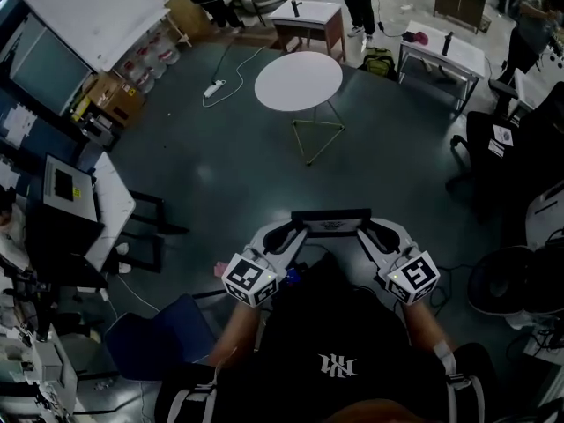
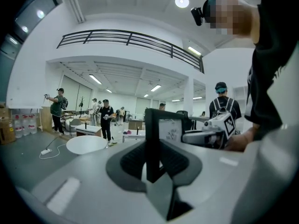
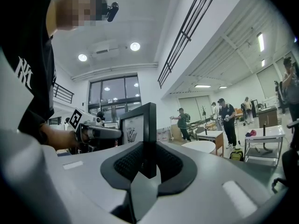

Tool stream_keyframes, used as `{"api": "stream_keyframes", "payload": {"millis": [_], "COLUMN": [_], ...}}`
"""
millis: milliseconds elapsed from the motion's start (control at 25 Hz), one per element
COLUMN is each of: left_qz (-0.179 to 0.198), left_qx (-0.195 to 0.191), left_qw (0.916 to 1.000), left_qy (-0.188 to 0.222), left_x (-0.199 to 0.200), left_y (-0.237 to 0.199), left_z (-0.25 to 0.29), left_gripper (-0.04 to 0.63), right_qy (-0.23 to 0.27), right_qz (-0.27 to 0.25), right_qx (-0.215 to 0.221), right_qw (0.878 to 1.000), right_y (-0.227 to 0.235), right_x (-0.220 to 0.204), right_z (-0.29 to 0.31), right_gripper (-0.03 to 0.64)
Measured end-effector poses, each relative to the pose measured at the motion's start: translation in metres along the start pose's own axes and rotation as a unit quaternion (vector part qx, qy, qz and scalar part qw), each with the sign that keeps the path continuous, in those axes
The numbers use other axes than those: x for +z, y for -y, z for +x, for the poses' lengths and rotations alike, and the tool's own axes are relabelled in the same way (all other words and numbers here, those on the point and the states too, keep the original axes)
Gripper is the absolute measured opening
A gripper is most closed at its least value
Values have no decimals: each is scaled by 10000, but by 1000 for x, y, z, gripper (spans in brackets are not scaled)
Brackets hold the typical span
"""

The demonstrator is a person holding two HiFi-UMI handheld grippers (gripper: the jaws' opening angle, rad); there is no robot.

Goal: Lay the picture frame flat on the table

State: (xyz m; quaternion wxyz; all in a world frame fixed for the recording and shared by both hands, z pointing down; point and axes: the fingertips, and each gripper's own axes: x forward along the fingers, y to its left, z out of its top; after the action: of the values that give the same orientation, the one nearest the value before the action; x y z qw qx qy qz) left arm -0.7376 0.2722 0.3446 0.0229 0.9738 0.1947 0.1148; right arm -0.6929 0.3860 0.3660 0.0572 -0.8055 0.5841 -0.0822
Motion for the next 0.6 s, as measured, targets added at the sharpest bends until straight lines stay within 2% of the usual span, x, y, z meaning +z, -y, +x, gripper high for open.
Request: {"api": "stream_keyframes", "payload": {"millis": [360, 600], "left_qz": [68, 4], "left_qx": [-277, -364], "left_qw": [9996, 9992], "left_qy": [48, 143], "left_x": [6, 13], "left_y": [-8, -34], "left_z": [37, 68], "left_gripper": [77, 77], "right_qy": [-4, -63], "right_qz": [44, -27], "right_qx": [-282, -381], "right_qw": [9996, 9992], "right_y": [33, 64], "right_x": [2, 11], "right_z": [3, 24], "right_gripper": [75, 75]}}
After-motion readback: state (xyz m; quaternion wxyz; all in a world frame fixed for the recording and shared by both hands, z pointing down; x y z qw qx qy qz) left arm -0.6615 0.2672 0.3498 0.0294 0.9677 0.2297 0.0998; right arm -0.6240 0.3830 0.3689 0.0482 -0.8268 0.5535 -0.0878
